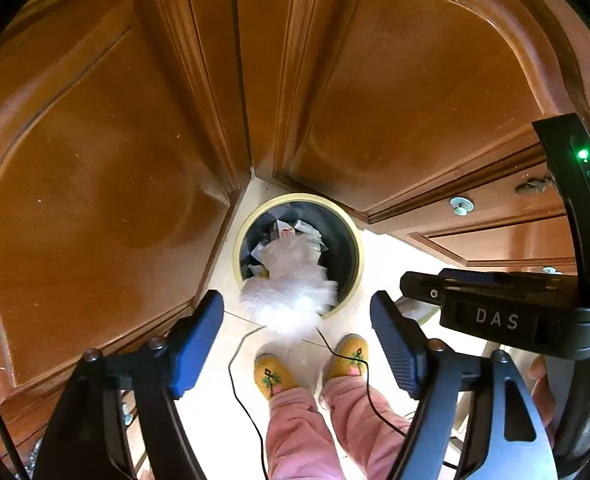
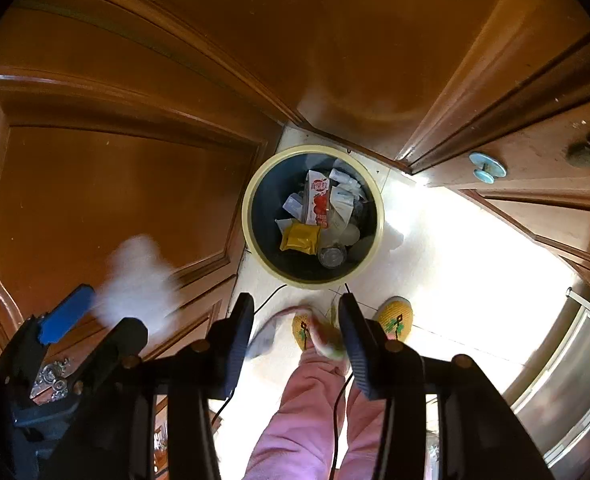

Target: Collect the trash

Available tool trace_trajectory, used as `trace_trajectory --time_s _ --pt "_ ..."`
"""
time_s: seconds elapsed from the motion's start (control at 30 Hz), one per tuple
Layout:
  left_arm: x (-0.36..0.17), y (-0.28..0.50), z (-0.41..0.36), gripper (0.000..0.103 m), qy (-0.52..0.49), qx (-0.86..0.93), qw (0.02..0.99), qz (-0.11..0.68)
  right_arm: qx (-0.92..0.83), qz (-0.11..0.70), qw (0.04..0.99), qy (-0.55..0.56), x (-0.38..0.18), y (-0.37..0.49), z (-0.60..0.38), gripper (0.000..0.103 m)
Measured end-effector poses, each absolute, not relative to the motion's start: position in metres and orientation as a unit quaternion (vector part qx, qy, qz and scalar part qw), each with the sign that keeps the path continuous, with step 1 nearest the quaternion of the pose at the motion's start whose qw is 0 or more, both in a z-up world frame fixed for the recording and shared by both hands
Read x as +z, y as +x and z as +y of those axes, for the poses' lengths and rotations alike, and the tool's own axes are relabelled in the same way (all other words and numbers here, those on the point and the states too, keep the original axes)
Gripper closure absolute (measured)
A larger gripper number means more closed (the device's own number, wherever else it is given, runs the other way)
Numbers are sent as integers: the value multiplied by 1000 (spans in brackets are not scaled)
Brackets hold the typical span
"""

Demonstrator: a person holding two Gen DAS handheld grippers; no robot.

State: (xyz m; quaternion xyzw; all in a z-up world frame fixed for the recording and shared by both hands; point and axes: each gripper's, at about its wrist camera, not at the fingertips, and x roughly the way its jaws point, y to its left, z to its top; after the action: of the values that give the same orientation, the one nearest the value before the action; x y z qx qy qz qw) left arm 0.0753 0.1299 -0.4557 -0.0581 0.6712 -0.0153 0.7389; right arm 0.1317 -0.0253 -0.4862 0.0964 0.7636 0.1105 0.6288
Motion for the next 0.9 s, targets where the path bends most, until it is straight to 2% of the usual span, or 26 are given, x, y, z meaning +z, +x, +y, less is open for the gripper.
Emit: trace_trajectory --time_s 0.9 --pt "-432 51 150 24 -53 5 752 657 111 754 640 99 -479 100 -30 59"
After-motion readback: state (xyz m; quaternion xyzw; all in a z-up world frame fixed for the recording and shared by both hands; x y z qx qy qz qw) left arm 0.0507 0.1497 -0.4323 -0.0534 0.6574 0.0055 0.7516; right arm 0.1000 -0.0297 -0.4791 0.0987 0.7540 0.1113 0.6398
